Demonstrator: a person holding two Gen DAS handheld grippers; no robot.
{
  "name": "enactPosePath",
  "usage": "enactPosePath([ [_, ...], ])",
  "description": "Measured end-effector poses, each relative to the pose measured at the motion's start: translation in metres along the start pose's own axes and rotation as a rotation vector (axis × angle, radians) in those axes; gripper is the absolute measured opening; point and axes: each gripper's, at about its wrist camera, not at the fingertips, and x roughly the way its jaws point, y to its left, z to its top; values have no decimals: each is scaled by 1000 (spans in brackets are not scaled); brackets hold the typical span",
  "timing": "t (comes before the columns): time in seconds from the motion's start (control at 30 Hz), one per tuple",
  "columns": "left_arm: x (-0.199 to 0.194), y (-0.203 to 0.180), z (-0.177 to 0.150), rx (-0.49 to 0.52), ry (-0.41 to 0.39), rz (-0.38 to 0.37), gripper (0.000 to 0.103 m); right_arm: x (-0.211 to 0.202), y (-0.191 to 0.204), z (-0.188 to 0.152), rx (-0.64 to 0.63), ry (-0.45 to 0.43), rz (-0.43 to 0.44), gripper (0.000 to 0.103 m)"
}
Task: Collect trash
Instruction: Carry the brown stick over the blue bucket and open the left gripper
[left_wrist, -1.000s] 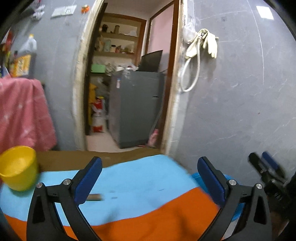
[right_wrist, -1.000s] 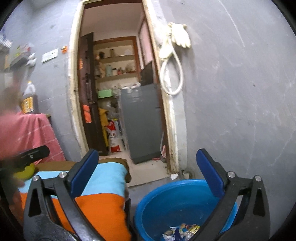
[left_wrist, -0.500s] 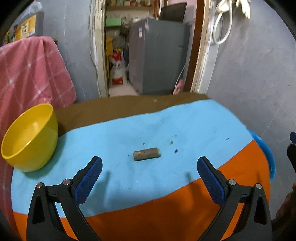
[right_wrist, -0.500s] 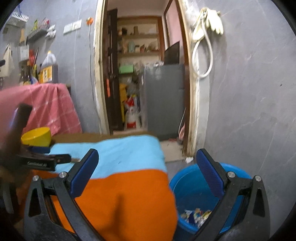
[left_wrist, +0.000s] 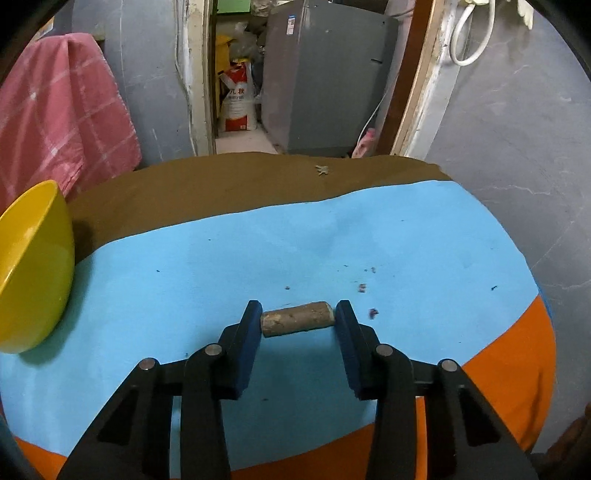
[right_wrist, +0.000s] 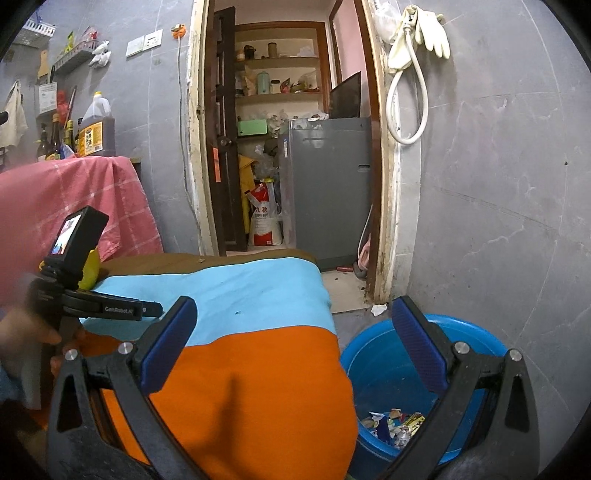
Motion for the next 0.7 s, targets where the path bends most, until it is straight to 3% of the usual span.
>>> enactPosePath([
  [0.17, -14, -14, -5, 28, -24, -38, 35, -2, -7, 0, 15, -6, -19, 103],
  [0.4, -47, -53, -17, 109, -140, -128, 35, -5, -24, -1, 62, -11, -75, 103],
  [0.57, -70, -86, -15, 139, -248, -221, 35, -16, -48, 2, 108, -43, -149, 103],
  [0.7, -84, -122, -9, 162, -336, -329, 36, -32, -78, 6, 141, -101, -272, 103],
])
